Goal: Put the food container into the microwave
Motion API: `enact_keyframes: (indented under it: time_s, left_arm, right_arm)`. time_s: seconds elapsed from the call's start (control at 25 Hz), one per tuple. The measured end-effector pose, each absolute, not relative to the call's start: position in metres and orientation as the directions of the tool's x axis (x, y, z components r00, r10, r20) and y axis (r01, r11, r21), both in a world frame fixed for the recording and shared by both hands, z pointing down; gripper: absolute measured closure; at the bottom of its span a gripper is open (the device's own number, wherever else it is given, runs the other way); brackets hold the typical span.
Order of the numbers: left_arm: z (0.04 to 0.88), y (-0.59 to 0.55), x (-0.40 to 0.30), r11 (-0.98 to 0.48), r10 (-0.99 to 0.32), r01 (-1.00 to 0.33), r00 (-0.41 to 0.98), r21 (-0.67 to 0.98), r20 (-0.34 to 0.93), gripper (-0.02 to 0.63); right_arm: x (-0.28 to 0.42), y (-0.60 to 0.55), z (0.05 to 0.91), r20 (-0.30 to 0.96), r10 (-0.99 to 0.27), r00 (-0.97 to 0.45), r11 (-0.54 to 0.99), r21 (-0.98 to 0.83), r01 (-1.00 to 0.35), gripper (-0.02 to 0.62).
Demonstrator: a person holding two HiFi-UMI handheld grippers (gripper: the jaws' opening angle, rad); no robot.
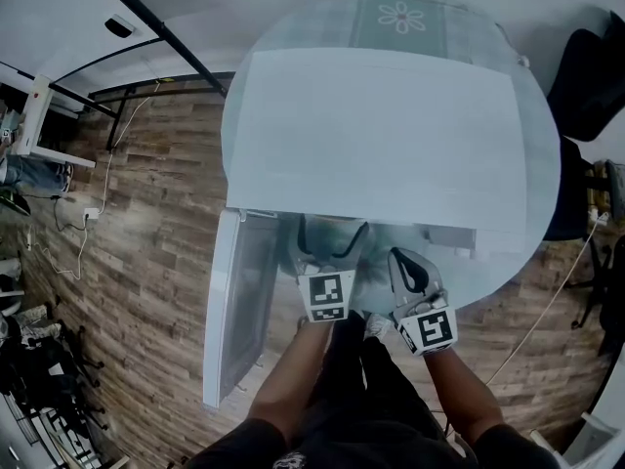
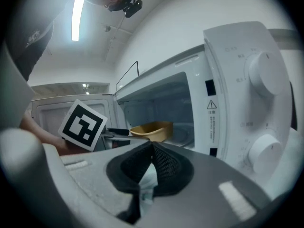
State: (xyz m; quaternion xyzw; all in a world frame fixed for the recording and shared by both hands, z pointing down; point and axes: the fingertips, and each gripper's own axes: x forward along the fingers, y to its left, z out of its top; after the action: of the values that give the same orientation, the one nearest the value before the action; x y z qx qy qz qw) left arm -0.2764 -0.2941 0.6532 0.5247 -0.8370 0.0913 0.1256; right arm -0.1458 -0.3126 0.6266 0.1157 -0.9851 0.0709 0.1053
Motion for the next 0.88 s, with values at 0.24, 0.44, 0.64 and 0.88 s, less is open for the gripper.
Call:
enact_keyframes:
  time_s: [0.24,0.44,0.64,0.88]
  left_arm:
    - [0.623,-0.26,-0.257,0.454,-0.849,-0.89,-0.447,-0.043,0.283,0.113]
    - [0.588,-0.229,-0.226,0.478,-0.844,-0.878,-0.469,-0.032,0.259,0.309]
    - [0.548,-0.202,-0.205,0.482,-0.847,-0.872,-0.488,-0.083,0.212,0.483]
    - [0.514,-0.183,-0.187,0.465,-0.857,-0.88,-0.476,-0.101,0.198,0.601]
  right_arm:
    - [-0.142,-0.296,0.574,0.123,-0.203,-0.971,0.968,-0.126,-0.218,0.594]
    - [-0.12,-0.278,0.542,0.08,-0.185,-0.979,0.974,-0.116,-0.194,0.594]
    - [-0.096,-0.263,0.515,0.052,-0.185,-0.981,0.974,-0.124,-0.19,0.594]
    - [-0.088,-0.248,0.493,0.009,-0.17,-0.985,0.978,-0.118,-0.17,0.594]
